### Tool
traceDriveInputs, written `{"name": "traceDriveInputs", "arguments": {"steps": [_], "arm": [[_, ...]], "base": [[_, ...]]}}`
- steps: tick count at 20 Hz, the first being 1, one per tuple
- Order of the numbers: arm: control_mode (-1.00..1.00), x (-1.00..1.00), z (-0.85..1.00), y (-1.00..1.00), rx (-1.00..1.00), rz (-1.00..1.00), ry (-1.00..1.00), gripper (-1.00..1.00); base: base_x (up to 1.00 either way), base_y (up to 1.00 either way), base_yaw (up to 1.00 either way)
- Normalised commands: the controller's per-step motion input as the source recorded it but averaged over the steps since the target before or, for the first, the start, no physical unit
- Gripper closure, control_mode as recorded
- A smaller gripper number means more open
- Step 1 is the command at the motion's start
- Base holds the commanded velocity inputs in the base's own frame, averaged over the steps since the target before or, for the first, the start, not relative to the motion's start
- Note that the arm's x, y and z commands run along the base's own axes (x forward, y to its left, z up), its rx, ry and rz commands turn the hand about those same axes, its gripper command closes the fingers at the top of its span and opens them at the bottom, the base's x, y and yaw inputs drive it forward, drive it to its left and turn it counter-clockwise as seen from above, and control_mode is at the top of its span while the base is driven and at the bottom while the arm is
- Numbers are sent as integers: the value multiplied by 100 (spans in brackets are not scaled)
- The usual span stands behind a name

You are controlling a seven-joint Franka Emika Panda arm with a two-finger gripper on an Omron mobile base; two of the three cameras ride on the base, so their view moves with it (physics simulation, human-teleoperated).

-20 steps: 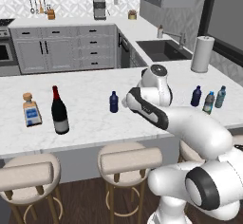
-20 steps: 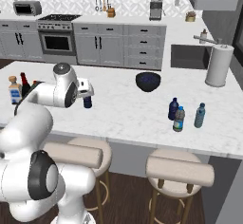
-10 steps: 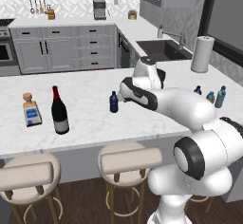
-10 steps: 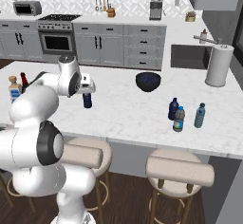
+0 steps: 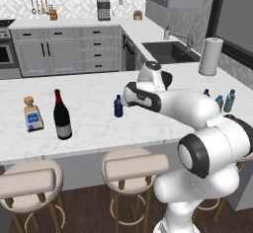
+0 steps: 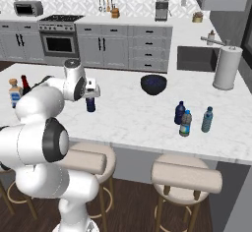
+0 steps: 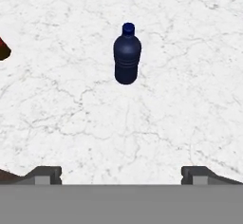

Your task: Move the plastic bottles in the middle to the plastics group, and the glass bottles in the middle to the glass group.

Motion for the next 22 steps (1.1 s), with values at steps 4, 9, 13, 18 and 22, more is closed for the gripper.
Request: {"name": "traceDriveInputs", "arguments": {"steps": [4, 9, 13, 18, 22], "arm": [[-100, 6, -29, 16, 0, 0, -7, -100], [-100, 26, -12, 18, 0, 0, -5, -100], [-100, 31, -1, 3, 0, 0, 0, -100], [-100, 32, 0, 0, 0, -1, 0, -100], [-100, 27, -5, 4, 0, -1, 0, -100]], "base": [[0, 0, 0], [0, 0, 0], [0, 0, 0], [0, 0, 0], [0, 0, 0]]}}
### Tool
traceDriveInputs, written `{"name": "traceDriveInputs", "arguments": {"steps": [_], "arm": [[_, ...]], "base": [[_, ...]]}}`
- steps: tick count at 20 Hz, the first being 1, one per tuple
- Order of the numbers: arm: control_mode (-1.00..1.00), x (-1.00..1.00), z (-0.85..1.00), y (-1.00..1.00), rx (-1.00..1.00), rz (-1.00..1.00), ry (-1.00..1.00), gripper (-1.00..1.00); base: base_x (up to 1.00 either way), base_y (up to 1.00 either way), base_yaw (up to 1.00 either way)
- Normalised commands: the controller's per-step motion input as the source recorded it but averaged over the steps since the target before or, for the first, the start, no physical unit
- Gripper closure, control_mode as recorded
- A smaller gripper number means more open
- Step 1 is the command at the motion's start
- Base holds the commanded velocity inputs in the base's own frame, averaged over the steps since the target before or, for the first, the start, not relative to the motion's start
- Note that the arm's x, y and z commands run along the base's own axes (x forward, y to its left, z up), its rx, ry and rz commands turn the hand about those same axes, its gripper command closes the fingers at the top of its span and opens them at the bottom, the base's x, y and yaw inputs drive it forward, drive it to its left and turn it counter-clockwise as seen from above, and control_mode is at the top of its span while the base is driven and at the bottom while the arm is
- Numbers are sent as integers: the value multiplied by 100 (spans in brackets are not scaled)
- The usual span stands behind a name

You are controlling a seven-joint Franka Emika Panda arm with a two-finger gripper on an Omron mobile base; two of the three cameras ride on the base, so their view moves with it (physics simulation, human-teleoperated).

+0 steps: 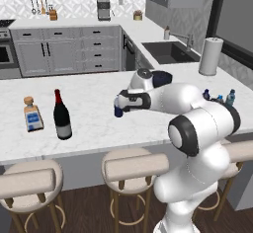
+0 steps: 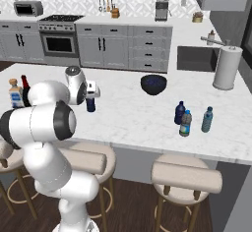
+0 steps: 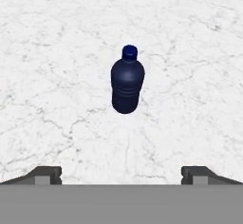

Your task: Move the plastic bottles in the middle to the plastics group, and the glass bottles in the middle to the glass group.

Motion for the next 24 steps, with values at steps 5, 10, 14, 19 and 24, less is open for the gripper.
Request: {"name": "traceDriveInputs", "arguments": {"steps": [5, 10, 14, 19, 24], "arm": [[-100, 18, -11, 8, 0, -1, 0, -100], [-100, 21, -9, 3, 0, -3, 0, -100], [-100, 26, -20, 5, 0, -3, 0, -100], [-100, 21, -19, 10, 0, 0, 0, -100], [-100, 29, -13, 11, 0, 0, 0, -100]], "base": [[0, 0, 0], [0, 0, 0], [0, 0, 0], [0, 0, 0], [0, 0, 0]]}}
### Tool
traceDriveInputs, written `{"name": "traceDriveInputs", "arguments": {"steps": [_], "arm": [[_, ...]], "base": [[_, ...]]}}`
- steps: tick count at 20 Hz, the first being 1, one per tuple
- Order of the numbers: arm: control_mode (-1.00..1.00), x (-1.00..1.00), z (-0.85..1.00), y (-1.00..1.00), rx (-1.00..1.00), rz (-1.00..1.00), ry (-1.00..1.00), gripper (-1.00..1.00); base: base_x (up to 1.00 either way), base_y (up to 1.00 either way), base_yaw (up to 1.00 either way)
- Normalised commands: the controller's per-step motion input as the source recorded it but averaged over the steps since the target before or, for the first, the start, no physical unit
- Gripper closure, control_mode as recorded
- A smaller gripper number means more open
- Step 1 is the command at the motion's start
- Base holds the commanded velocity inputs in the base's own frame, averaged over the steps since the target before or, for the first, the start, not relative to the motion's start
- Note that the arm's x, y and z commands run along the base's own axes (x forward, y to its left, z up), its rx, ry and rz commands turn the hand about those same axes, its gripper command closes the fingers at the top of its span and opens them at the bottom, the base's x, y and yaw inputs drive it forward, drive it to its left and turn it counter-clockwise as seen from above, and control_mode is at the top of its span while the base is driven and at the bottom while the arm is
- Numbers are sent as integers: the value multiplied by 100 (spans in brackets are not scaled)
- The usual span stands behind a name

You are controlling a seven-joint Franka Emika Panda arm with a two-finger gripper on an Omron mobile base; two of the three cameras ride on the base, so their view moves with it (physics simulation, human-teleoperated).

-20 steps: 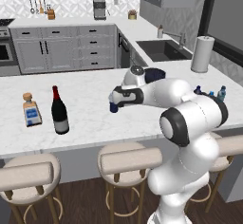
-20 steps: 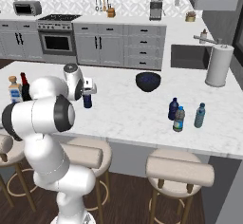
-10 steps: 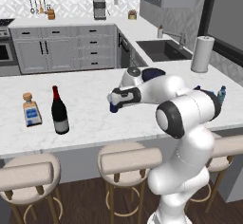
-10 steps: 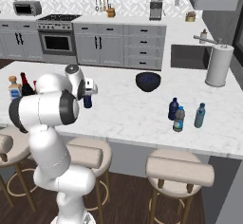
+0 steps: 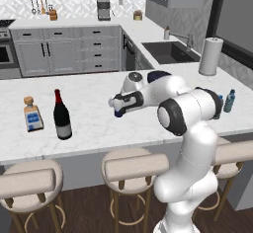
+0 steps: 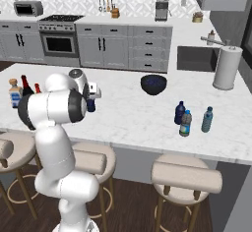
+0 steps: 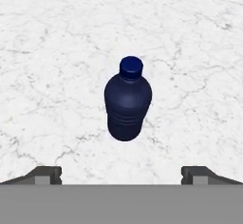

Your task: Move the plastic bottles in the middle to the plastics group, and the glass bottles in the middle to the glass group.

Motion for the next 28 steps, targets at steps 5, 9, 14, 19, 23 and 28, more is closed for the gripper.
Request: {"name": "traceDriveInputs", "arguments": {"steps": [5, 9, 14, 19, 23, 28], "arm": [[-100, 34, -10, 2, 0, -2, 0, -100], [-100, 28, -11, 1, 0, -3, 0, -100], [-100, 17, -13, 7, 0, -3, 0, -100], [-100, 12, -12, 8, 0, -2, 0, -100], [-100, 16, -13, 5, 0, -2, 0, -100], [-100, 19, -17, 3, 0, -2, 0, -100]], "base": [[0, 0, 0], [0, 0, 0], [0, 0, 0], [0, 0, 0], [0, 0, 0], [0, 0, 0]]}}
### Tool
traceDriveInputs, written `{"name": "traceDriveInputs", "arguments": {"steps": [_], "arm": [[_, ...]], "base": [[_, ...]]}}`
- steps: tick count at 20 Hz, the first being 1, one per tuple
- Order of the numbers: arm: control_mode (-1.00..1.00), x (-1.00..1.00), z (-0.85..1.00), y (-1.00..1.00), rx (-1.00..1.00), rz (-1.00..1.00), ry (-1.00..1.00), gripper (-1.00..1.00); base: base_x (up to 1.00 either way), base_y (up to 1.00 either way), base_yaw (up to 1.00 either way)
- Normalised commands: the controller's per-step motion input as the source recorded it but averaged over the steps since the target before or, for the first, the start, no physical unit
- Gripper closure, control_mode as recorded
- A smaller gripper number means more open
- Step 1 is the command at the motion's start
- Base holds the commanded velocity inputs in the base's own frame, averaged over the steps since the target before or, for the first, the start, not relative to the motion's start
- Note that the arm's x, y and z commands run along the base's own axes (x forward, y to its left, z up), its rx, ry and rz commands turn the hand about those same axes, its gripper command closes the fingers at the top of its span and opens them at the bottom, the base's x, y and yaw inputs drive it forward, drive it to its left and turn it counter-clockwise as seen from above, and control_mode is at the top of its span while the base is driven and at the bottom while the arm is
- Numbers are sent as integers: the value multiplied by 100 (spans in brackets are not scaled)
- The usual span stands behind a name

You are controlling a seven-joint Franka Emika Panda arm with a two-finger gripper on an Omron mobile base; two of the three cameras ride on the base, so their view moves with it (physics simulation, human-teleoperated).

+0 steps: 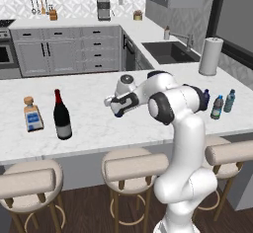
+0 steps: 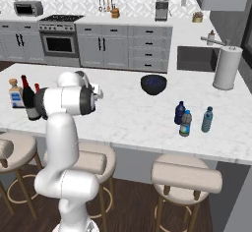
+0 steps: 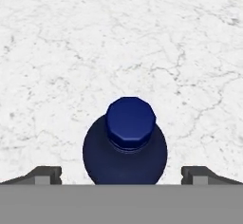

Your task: Move the plastic bottles in the middle to the plastics group, and the glass bottles in the middle to the glass group.

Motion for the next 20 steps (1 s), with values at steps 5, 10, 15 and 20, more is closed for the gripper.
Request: {"name": "traceDriveInputs", "arguments": {"steps": [5, 10, 15, 20], "arm": [[-100, 22, -10, 1, 0, -2, 0, -100], [-100, 22, -12, 0, 0, -1, 0, -100], [-100, 14, -14, 0, 0, -1, 0, -100], [-100, 1, -15, 0, 0, 0, 0, 100]], "base": [[0, 0, 0], [0, 0, 0], [0, 0, 0], [0, 0, 0]]}}
